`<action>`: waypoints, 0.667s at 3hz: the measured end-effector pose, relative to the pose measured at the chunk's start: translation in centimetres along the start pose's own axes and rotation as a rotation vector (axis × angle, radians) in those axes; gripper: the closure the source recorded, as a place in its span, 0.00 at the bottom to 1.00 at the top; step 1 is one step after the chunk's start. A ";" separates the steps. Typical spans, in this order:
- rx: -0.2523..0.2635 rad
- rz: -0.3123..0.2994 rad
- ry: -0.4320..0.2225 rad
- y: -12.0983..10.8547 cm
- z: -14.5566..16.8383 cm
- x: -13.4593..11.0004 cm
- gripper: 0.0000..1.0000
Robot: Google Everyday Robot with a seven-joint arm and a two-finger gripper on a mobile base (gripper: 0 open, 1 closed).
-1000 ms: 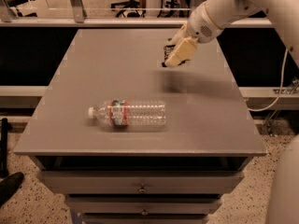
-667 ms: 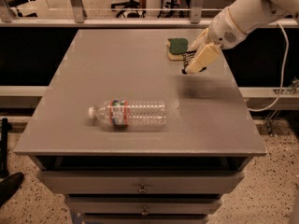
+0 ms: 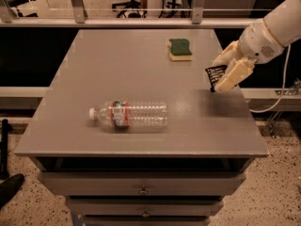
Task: Move rxbar chocolate near water bottle
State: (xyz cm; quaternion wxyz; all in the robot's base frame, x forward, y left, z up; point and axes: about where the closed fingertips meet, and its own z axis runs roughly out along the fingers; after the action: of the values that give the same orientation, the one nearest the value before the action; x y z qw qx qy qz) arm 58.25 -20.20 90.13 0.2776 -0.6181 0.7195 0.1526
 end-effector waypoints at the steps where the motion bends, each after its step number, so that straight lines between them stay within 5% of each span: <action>1: -0.058 -0.051 -0.020 2.3 0.9 0.2 1.00; 2: -0.111 -0.111 -0.069 3.5 3.8 -1.4 1.00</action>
Offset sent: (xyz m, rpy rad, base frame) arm -0.0334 0.0590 -0.0359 0.0788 0.0178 0.2270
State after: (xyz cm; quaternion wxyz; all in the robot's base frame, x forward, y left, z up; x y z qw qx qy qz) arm 55.76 -16.23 87.48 0.2753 -0.6657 0.6647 0.1981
